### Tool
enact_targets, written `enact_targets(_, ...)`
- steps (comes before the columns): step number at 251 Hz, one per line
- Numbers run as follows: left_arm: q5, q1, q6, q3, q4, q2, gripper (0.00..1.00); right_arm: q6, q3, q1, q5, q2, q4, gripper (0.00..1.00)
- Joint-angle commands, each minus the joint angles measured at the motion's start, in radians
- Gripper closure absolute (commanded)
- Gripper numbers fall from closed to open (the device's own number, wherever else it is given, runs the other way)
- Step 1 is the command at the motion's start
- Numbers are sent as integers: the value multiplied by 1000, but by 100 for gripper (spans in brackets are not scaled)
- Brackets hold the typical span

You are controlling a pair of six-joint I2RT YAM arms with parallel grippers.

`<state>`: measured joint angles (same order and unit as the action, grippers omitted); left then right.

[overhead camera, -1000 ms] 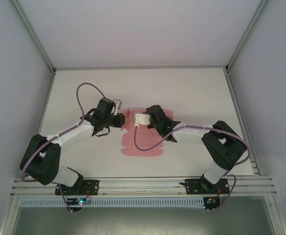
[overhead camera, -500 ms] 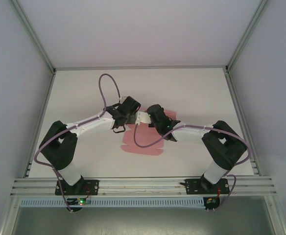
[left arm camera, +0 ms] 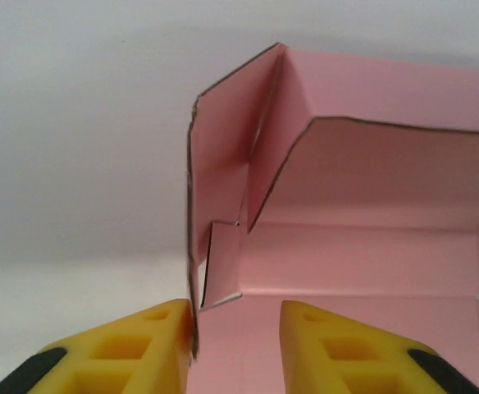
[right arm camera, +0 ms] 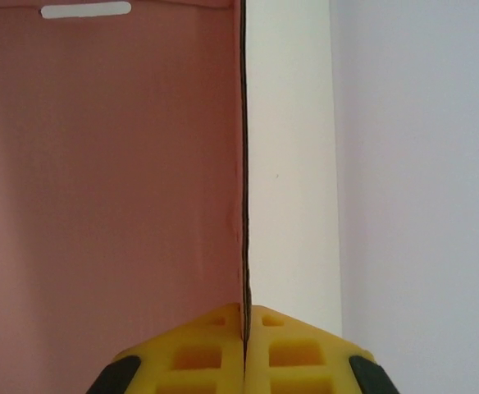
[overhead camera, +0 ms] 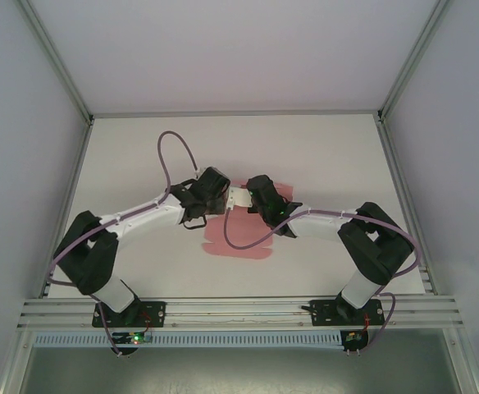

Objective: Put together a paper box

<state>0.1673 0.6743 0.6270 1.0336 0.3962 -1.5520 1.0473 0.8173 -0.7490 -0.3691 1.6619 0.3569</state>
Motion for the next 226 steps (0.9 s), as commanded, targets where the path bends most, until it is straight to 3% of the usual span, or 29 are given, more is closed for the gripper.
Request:
enact_targets(1,13,1,-21,-42,-5,111,59,20,-31,0,64,-15,25,100)
enact_targets(20,47,-15,-34,-77,0,182,45,23,-38,2,74,-21,24,100)
enact_targets(41,105,-48,-31,-116,9,257,3,22,-44,2,87,-32,22,100)
enact_targets(45,120,-56,-24,-124,12,270,0,23,-44,3,90,-34,22,100)
enact_targets(81,158,-240,40,-152,68,300,0,29,-50,4,107,-51,14,100)
enact_targets(114,23,-396,15,-167,-4,219,0,31,-57,5,112,-60,13,100)
enact_targets(154,-215,-403,-115,-147,-149,75,0,22,-60,8,120,-73,8,100)
enact_targets(194,-578,-375,-229,-113,-244,-63,21,31,-57,10,113,-67,-3,100)
enact_targets(226,-642,-355,-220,-158,-340,-74,31,30,-54,14,99,-62,-1,100)
